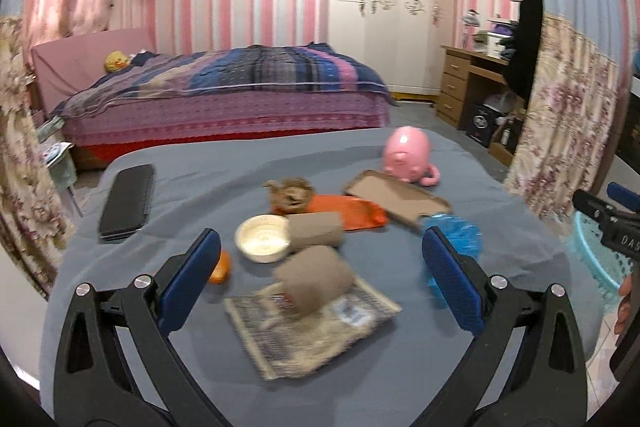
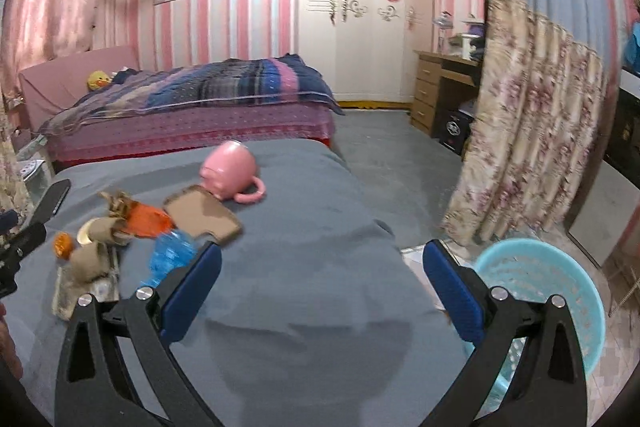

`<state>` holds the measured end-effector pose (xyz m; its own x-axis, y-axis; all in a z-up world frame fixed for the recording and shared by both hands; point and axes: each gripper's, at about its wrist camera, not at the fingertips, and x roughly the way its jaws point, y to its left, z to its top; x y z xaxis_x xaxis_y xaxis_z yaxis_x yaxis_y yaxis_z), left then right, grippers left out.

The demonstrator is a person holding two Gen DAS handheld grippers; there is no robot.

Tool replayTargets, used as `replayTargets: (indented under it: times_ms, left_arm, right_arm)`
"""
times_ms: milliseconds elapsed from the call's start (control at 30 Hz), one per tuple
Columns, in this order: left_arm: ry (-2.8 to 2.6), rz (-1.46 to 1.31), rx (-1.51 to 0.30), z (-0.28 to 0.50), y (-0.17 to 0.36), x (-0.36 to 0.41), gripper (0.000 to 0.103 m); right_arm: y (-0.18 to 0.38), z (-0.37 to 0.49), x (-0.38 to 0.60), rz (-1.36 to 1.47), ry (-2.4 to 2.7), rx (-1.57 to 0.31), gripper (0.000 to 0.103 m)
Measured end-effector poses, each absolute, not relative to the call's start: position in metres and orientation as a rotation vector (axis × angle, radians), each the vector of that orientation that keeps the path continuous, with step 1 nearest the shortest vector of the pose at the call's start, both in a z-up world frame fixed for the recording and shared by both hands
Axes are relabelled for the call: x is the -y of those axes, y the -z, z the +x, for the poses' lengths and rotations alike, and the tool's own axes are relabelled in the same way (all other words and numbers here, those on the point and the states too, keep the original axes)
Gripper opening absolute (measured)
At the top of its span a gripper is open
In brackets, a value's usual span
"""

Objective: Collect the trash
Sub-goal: 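Move both tools back toward the snack wrapper and blue bag, then grasp the blue plastic bag with the right tool while the left tool grasps the cardboard tube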

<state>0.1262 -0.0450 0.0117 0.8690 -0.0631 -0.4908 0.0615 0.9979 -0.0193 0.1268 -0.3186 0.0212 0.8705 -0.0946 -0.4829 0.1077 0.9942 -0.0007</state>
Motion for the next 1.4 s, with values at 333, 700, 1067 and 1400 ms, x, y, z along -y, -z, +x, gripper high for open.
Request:
replayTargets:
  times_ms: [333,700,1067,1400]
  left_arm:
    - [-0.023,-0.007,-0.526,0.126,0.001,0.001,0.097]
    - [-0.104,-0.037,-0.589,0.128,0.043,-0.032,0.097]
    - [-0.092,-0.045,-0.616,0.137,0.050,-0.027,0.097]
    - [-0.069,-0.061,-0.633,0.149,0.046,-0.005,0.097]
  right_arm:
    - [-0.003,0.146,0.285,0.013,0.046,-0.496,0.098]
    - [0.021,0.160,0.267,-0.024,-0.006,-0.544,0.099]
    - [0.057,0.194,0.224,-0.077,-0.129,-0.700,0.090]
    - [0.054,0.193,0.247,0.024,-0.178,-0.683,0.026]
